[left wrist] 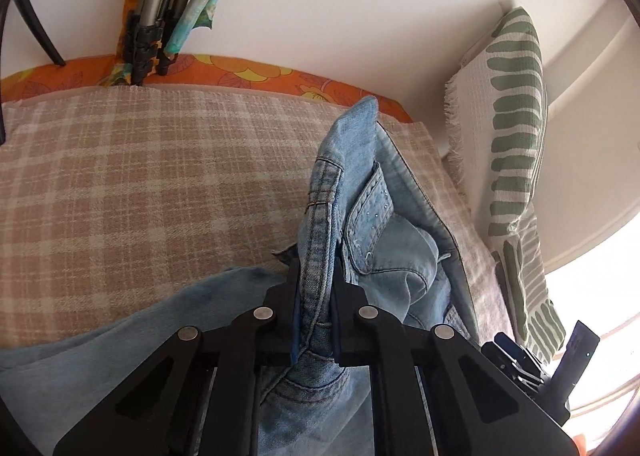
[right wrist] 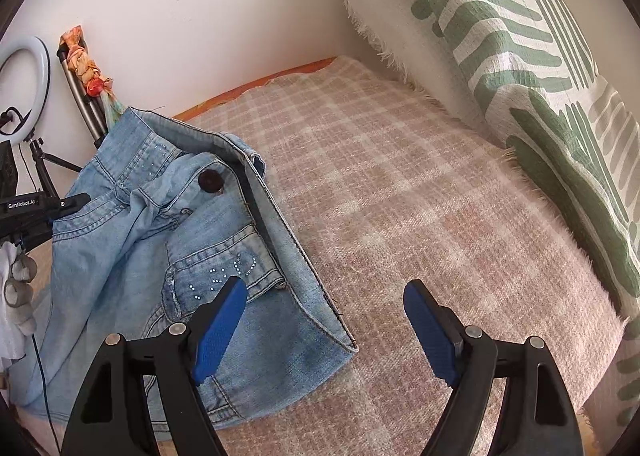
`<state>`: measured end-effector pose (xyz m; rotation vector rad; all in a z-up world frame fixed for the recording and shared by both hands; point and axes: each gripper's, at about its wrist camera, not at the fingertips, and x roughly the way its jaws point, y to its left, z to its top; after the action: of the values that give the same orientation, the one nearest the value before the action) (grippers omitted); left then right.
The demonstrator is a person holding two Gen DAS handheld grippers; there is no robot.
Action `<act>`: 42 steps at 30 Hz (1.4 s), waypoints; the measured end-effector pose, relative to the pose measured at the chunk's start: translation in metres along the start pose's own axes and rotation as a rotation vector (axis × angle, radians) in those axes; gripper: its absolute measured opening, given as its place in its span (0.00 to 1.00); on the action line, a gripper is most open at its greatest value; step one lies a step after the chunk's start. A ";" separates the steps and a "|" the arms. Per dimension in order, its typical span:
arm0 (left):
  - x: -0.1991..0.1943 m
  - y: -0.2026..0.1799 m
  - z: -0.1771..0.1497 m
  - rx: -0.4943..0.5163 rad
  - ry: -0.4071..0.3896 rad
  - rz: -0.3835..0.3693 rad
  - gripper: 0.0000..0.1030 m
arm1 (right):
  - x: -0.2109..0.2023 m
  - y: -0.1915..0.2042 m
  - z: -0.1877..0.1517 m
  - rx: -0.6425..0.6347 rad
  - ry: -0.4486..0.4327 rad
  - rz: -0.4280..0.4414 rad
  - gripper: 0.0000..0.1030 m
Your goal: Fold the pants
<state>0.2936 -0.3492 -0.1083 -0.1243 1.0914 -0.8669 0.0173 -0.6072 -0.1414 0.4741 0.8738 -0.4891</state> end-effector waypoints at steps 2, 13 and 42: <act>-0.009 -0.019 -0.006 0.050 -0.010 -0.017 0.09 | -0.003 -0.004 0.001 0.021 -0.010 0.008 0.81; -0.018 -0.105 -0.079 0.344 0.071 -0.089 0.09 | -0.024 -0.040 0.009 0.196 -0.074 0.239 0.81; -0.110 -0.020 -0.161 0.284 0.006 0.106 0.34 | 0.009 -0.007 0.008 0.033 0.026 0.234 0.07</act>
<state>0.1324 -0.2386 -0.0977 0.1712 0.9616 -0.9172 0.0232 -0.6194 -0.1454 0.6057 0.8236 -0.2835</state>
